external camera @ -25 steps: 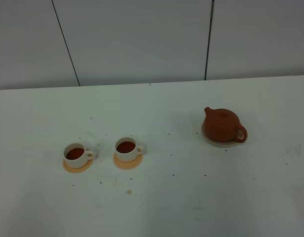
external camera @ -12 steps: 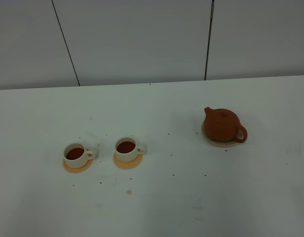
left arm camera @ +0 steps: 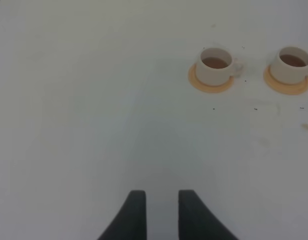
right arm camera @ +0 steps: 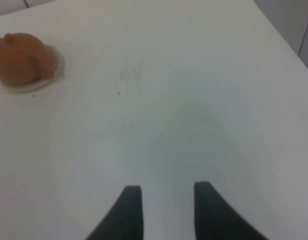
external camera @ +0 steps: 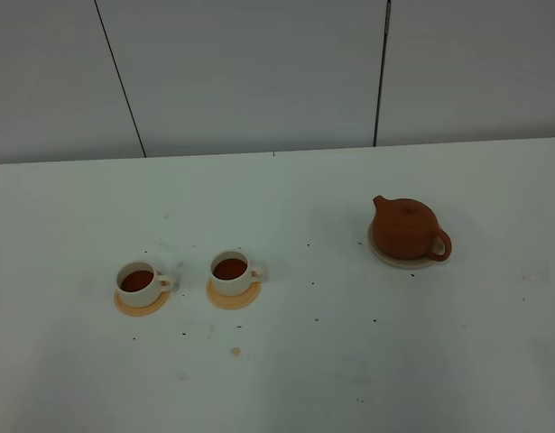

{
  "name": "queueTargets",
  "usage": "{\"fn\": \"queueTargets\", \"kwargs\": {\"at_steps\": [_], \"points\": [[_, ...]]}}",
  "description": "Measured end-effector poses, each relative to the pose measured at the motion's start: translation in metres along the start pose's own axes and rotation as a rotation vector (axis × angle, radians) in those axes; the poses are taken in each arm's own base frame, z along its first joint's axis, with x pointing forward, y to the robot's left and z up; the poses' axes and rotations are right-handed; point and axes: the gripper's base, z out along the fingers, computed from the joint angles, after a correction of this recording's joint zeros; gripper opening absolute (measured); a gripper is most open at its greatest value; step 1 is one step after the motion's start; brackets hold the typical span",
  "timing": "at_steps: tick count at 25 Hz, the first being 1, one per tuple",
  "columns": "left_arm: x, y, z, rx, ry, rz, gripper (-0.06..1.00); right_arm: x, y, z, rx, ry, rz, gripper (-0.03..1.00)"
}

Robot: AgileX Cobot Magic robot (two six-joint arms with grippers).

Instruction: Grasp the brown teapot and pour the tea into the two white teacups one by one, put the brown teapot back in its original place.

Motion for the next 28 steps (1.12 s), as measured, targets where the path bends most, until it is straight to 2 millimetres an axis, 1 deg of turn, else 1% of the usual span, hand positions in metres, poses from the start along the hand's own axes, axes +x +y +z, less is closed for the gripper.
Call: {"fn": "queueTargets", "kwargs": {"at_steps": [28], "points": [[0.0, 0.0, 0.0, 0.0, 0.0, 0.002, 0.23, 0.0, 0.0, 0.0, 0.0, 0.0, 0.001, 0.24]]}}
